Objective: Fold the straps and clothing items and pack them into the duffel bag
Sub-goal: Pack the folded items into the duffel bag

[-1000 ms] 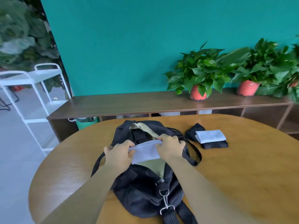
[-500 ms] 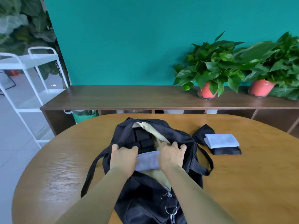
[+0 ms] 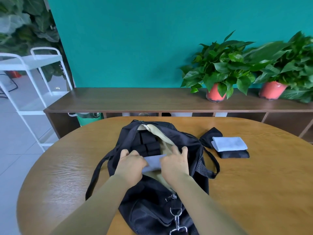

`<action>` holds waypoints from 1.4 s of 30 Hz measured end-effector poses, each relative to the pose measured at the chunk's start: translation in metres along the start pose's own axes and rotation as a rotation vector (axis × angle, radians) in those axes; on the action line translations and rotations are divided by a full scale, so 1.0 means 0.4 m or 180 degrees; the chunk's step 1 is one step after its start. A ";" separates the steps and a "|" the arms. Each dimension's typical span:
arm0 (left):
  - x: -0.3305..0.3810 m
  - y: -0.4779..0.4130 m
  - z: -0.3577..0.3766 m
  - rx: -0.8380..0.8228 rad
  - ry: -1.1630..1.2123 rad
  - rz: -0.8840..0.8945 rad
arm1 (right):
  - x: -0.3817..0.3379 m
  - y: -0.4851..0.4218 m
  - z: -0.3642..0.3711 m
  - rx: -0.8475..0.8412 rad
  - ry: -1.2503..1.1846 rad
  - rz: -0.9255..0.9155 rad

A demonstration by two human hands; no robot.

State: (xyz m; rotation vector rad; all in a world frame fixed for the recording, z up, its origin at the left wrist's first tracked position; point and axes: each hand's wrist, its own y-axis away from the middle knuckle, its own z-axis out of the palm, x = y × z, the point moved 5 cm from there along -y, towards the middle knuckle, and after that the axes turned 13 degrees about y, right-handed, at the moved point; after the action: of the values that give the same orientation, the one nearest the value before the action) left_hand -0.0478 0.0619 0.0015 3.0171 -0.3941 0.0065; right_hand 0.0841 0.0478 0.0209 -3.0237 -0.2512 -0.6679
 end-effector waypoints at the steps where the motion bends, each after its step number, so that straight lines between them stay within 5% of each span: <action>1: 0.002 -0.002 0.007 -0.0213 -0.0011 -0.0118 | -0.010 0.008 0.010 -0.0177 0.0127 -0.0154; 6: 0.015 0.011 -0.006 -0.0146 -0.0192 -0.0030 | -0.018 0.019 0.006 -0.0344 0.0364 -0.0422; 13: 0.074 0.040 -0.124 0.0943 0.0109 0.0355 | 0.124 0.066 -0.081 0.1377 -0.0376 0.0393; 16: 0.152 0.038 -0.168 0.1156 0.0320 0.0547 | 0.212 0.095 -0.047 0.1683 -0.0320 0.0786; 30: 0.572 -0.150 -0.189 0.1193 0.0587 0.1254 | 0.557 0.131 0.205 0.1043 0.0003 0.1537; 42: 0.638 -0.374 -0.045 0.0306 0.1464 -0.0172 | 0.710 -0.009 0.415 0.0578 -0.1270 0.2157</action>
State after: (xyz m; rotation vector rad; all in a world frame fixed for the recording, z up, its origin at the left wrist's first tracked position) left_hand 0.2374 0.1421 0.0094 2.9841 -0.2710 0.7168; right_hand 0.4066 0.1052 -0.0099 -2.7522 0.6415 0.0119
